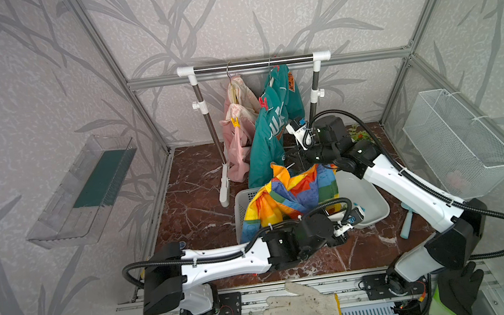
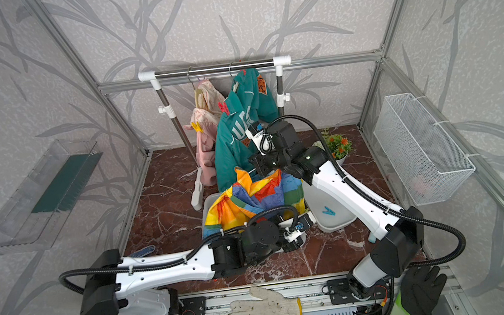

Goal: Remove the clothespins securing jackets to the hanger
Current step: Place the clothespin in the storage box.

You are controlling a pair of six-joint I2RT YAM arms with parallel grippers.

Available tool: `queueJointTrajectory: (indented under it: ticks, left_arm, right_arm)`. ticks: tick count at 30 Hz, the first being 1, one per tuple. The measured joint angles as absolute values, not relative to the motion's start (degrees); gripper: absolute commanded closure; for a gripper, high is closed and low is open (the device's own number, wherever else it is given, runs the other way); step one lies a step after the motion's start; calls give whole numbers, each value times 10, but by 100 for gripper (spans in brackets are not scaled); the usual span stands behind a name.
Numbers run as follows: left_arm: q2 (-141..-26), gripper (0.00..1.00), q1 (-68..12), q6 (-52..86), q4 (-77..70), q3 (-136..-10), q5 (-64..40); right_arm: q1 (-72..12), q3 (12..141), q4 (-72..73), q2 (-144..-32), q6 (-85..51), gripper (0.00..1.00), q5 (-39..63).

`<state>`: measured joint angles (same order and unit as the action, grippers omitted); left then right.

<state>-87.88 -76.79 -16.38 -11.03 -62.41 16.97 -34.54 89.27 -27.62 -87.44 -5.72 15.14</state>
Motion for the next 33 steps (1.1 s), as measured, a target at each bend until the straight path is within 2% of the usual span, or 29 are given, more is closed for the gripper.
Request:
queueJointTrajectory:
  ticks: [14,21,24,28,33]
  left_arm:
    - [-1122,100,-707,-154,-135,-789,128]
    - [-1193,99,-707,-145,-100,-846,117]
    - [-1209,85,-707,-140,-68,-863,116]
    - [-1213,52,-707,-134,-37,-883,110]
    - [-1202,34,-707,-118,-23,-889,98]
  right_arm:
    - [-345,893,-288,-874,-45,100,159]
    - [-345,893,-290,-874,-44,100,164]
    - [-345,893,-290,-873,-44,100,166]
    - [-345,893,-290,-872,-44,100,166]
    - [-345,893,-290,-871,-44,100,166]
